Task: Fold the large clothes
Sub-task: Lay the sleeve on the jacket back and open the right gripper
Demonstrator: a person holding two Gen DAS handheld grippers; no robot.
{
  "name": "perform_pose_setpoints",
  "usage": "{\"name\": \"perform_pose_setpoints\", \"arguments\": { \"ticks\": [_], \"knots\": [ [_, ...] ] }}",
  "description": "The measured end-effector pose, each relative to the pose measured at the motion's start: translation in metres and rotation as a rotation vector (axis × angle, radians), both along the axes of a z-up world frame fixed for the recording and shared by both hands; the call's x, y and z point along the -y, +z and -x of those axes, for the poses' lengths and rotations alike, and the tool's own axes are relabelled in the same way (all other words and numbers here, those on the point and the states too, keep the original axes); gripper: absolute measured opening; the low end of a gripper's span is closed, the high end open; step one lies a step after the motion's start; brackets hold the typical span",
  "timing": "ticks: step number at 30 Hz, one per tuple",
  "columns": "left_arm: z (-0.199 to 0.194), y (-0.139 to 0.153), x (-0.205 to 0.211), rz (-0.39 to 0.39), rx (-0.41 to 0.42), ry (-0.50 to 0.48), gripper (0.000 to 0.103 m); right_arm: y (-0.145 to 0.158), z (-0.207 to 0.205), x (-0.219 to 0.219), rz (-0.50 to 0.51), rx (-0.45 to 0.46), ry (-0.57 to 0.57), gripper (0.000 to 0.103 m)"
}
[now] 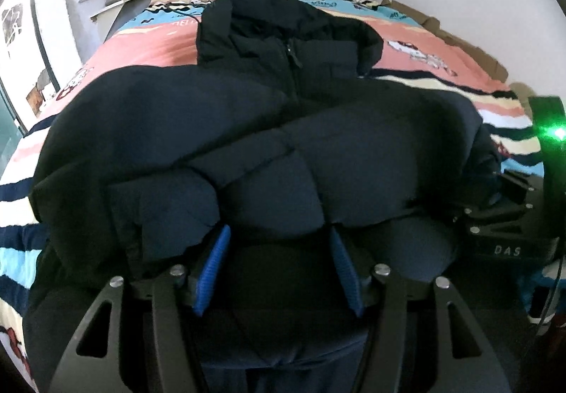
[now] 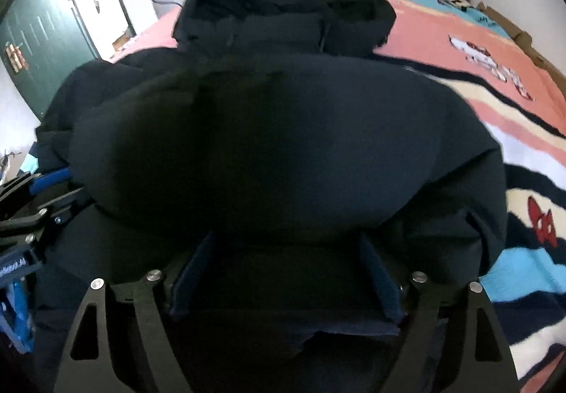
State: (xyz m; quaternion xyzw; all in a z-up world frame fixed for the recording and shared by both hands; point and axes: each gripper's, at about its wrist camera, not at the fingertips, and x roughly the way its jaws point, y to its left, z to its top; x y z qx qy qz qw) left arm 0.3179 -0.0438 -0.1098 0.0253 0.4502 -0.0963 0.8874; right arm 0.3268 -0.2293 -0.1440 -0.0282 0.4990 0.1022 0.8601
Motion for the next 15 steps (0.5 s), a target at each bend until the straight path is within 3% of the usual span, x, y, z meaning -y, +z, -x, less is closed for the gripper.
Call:
{"name": "perform_pose_setpoints", "arguments": {
  "ticks": [6,9,15],
  "knots": [
    [-0.003,0.009,-0.004,0.022,-0.041,-0.025,0.057,0.004,-0.005,-0.003,0.006,-0.042,0.007,0.082],
    [-0.003,0.038,-0.014,0.069,-0.010,-0.069,0.057,0.024,-0.009,0.003,-0.038,-0.075,0.048,0.082],
    [-0.059,0.108,-0.035,0.121,0.057,-0.143,0.057,0.088,-0.047,0.044,-0.151,0.030,0.066,0.082]
  ]
}}
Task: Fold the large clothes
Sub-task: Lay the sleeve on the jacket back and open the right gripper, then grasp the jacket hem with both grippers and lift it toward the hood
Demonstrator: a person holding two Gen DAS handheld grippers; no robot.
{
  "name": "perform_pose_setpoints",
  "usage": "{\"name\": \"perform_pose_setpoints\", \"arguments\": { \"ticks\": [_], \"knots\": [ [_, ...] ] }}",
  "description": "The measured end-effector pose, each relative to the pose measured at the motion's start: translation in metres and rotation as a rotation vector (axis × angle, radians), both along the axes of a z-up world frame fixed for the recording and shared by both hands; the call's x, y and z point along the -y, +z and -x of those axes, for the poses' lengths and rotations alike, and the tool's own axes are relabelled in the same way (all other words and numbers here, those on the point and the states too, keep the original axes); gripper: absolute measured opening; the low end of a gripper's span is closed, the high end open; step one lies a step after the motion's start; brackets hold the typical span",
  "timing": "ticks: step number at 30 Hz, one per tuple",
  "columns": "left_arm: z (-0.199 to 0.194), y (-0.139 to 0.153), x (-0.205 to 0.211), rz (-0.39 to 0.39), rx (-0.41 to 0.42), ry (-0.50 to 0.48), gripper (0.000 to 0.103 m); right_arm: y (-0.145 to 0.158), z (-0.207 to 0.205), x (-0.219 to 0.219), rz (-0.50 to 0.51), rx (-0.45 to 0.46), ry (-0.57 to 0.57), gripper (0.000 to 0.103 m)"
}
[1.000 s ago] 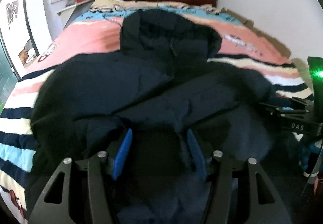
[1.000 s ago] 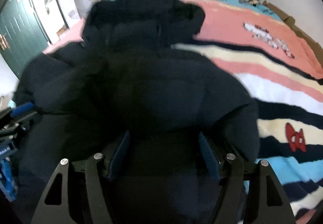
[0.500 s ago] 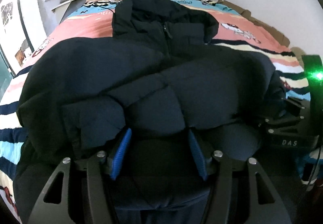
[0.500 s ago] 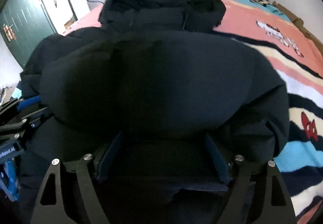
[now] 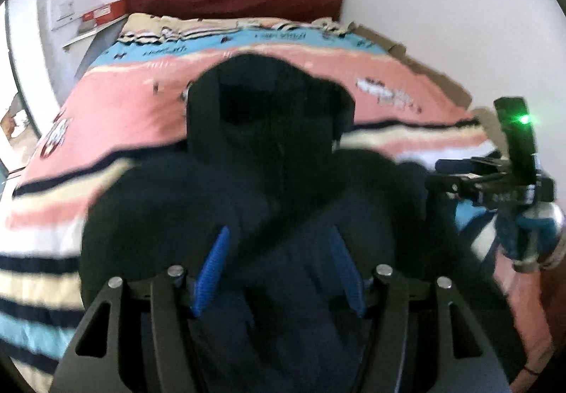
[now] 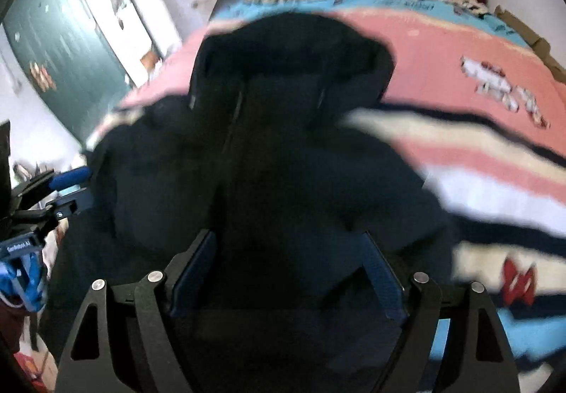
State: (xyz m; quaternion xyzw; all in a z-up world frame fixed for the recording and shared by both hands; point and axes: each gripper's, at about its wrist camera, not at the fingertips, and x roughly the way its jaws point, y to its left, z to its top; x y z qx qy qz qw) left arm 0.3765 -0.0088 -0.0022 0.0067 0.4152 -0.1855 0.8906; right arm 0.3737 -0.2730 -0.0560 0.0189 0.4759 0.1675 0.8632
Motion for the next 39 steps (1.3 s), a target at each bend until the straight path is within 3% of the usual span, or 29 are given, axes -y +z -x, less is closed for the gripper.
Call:
{"name": "perform_pose_setpoints", "arguments": {
  "ticks": [3,9,13,19,28,34,37,39],
  "knots": [
    [-0.058,0.021,-0.006,0.025,-0.001,-0.010,0.057,0.021,-0.046,0.022,-0.004,0.059,-0.040,0.082],
    [-0.174,0.021,-0.018,0.085,-0.029,0.049,0.057,0.026,-0.153,0.057,-0.076,0.105,-0.125,0.085],
    [-0.246,0.007,-0.020,0.152,-0.069,0.091,0.057,0.013,-0.209,0.062,-0.108,0.113,-0.164,0.085],
    [-0.317,-0.036,-0.008,0.141,-0.161,0.094,0.057,-0.008,-0.279,0.041,-0.120,0.100,-0.155,0.085],
    [-0.353,-0.070,0.003,0.215,-0.297,0.075,0.057,-0.036,-0.346,-0.004,-0.061,0.028,-0.107,0.087],
    [-0.354,-0.070,-0.009,0.223,-0.250,0.064,0.057,-0.071,-0.363,-0.020,-0.043,-0.050,-0.119,0.089],
    [-0.359,-0.083,-0.013,0.214,-0.282,0.070,0.057,-0.083,-0.366,-0.021,-0.053,-0.064,-0.123,0.089],
    [-0.361,-0.091,-0.011,0.222,-0.299,0.060,0.057,-0.088,-0.367,-0.020,-0.064,-0.068,-0.128,0.076]
  ]
}}
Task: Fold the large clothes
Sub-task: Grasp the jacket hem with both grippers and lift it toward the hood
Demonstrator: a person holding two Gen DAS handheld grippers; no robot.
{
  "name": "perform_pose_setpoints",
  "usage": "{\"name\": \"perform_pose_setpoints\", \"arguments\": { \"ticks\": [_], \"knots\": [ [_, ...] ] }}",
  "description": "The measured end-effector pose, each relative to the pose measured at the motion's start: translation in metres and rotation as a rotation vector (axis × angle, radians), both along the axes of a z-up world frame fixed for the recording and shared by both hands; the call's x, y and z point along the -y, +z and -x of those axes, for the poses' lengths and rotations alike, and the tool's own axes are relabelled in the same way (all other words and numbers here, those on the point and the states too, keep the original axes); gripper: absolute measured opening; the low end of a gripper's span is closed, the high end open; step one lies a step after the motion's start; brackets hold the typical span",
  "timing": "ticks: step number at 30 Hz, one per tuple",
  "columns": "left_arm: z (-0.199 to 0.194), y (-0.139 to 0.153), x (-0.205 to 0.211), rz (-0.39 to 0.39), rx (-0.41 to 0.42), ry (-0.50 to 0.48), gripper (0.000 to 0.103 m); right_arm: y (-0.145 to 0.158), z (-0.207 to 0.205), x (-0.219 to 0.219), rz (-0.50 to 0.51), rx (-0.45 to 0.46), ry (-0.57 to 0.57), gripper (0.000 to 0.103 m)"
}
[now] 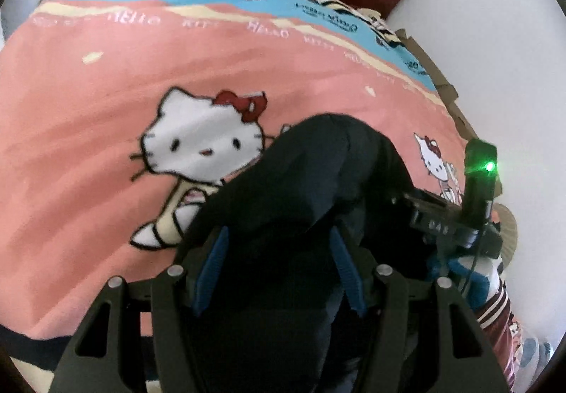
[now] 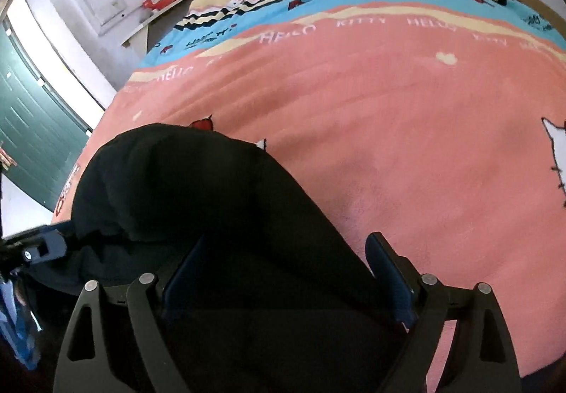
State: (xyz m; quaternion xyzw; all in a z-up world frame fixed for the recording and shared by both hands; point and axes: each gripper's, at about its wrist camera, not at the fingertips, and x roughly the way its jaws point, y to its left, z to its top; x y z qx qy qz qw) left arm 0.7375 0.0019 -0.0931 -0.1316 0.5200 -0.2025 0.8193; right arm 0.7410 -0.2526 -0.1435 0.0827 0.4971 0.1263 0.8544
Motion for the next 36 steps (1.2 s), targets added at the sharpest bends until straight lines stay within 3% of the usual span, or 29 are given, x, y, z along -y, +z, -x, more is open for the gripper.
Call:
{"name": "perform_pose_setpoints", "arguments": {
  "ticks": [2,3,5,6,8,13,20,27,36],
  "knots": [
    [0.000,-0.009,0.005,0.009,-0.026,-0.009,0.057,0.000,0.001,0.000,-0.015,0.000,0.004,0.049],
    [0.000,-0.011,0.006,0.010,-0.024,-0.009,0.057,0.002,0.003,-0.002,-0.005,0.009,0.011,0.043],
    [0.007,-0.009,0.011,0.002,0.013,-0.014,0.054,0.009,0.007,-0.009,0.022,0.031,0.027,0.021],
    [0.011,-0.006,0.012,-0.010,0.034,-0.011,0.049,0.013,0.010,-0.010,0.030,0.043,0.034,0.018],
    [0.021,0.001,0.013,-0.038,0.077,-0.011,0.023,0.024,0.021,-0.017,0.059,0.075,0.061,0.012],
    [0.059,0.028,0.001,-0.039,0.156,0.016,0.007,0.059,0.062,-0.024,0.039,0.159,0.116,0.009],
    [0.131,0.065,-0.026,0.027,0.261,0.034,0.004,0.116,0.149,-0.022,-0.042,0.342,0.239,0.009],
    [0.213,0.068,-0.030,-0.007,0.292,-0.014,0.004,0.118,0.236,-0.028,-0.051,0.384,0.304,0.008],
    [0.292,0.055,-0.035,-0.011,0.290,-0.037,0.003,0.105,0.316,-0.038,-0.035,0.372,0.360,0.008]
  ]
}}
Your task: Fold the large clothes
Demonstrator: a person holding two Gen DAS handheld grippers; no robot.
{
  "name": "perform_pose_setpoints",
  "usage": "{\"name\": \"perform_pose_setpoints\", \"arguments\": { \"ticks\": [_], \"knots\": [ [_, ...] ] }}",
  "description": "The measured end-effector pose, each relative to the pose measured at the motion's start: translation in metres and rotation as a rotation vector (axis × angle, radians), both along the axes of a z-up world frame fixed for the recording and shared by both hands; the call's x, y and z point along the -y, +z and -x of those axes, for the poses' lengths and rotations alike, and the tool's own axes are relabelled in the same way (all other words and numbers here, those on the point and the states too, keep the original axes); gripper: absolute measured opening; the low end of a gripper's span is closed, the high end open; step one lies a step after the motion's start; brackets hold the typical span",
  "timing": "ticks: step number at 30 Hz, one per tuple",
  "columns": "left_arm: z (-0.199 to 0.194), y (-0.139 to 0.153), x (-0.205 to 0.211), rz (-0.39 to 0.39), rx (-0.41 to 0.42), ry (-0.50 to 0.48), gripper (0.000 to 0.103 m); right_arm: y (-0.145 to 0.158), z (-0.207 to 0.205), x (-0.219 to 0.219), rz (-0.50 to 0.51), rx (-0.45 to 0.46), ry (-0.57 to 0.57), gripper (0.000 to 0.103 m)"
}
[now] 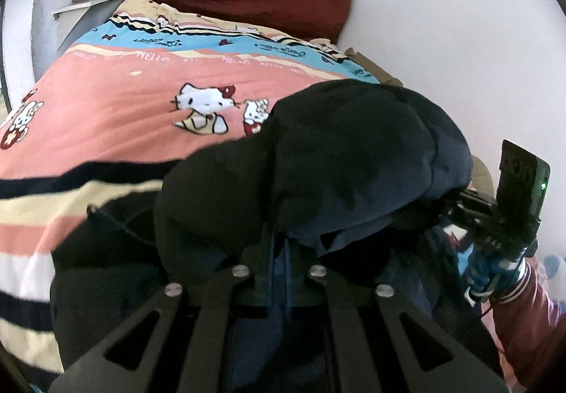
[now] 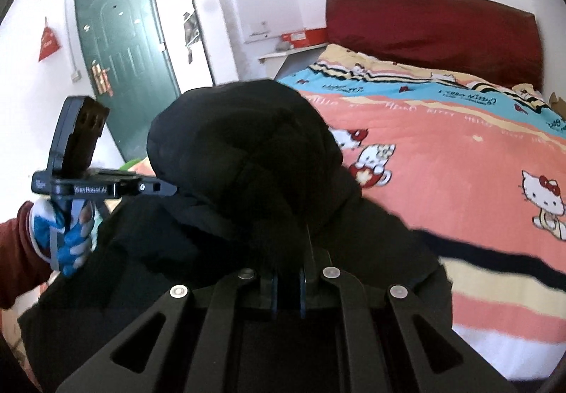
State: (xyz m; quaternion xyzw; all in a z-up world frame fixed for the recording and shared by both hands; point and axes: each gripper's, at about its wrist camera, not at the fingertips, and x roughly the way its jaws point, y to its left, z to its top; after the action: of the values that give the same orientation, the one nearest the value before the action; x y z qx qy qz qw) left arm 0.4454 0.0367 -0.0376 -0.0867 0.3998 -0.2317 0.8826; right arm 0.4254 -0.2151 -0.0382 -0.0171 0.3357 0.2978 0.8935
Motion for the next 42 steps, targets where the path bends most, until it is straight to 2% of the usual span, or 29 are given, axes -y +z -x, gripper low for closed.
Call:
{"name": "perform_pose_setpoints", "arguments": {
  "ticks": [7,10,15,20,25,28,31,33,37,39,42],
  "knots": [
    [0.050,0.003,-0.003,0.030,0.010,-0.051,0.000,0.000,0.044,0.007,-0.010,-0.003,0.017,0.008],
    [0.063,0.009,0.005,0.016,0.030,-0.081,0.000,0.005,0.052,0.005,-0.006,0.002,0.038,0.008],
    [0.073,0.022,0.002,0.076,0.034,-0.097,0.000,-0.004,0.056,-0.005,0.042,-0.009,0.071,0.007],
    [0.043,0.035,-0.021,0.132,0.024,-0.014,0.002,-0.025,0.064,-0.009,0.071,-0.033,0.094,0.007],
    [-0.023,0.044,-0.030,0.185,0.012,0.057,0.002,-0.036,0.070,-0.011,0.098,-0.028,0.113,0.008],
    [-0.058,0.038,-0.013,0.172,-0.020,0.053,0.002,-0.041,0.073,-0.012,0.110,-0.029,0.119,0.008],
    [-0.075,0.025,0.017,0.141,-0.071,-0.017,0.003,-0.043,0.074,-0.012,0.119,-0.026,0.121,0.008],
    [-0.069,0.016,0.036,0.107,-0.094,-0.071,0.002,-0.045,0.076,-0.014,0.135,-0.025,0.125,0.008],
    [-0.024,-0.010,0.055,0.058,-0.125,-0.152,0.002,-0.047,0.084,-0.014,0.142,-0.041,0.127,0.008],
    [0.003,-0.024,0.055,0.030,-0.132,-0.158,0.002,-0.051,0.092,-0.011,0.142,-0.056,0.129,0.008],
    [0.023,-0.040,0.049,0.042,-0.148,-0.113,0.002,-0.056,0.097,-0.010,0.143,-0.071,0.127,0.008]
  ]
}}
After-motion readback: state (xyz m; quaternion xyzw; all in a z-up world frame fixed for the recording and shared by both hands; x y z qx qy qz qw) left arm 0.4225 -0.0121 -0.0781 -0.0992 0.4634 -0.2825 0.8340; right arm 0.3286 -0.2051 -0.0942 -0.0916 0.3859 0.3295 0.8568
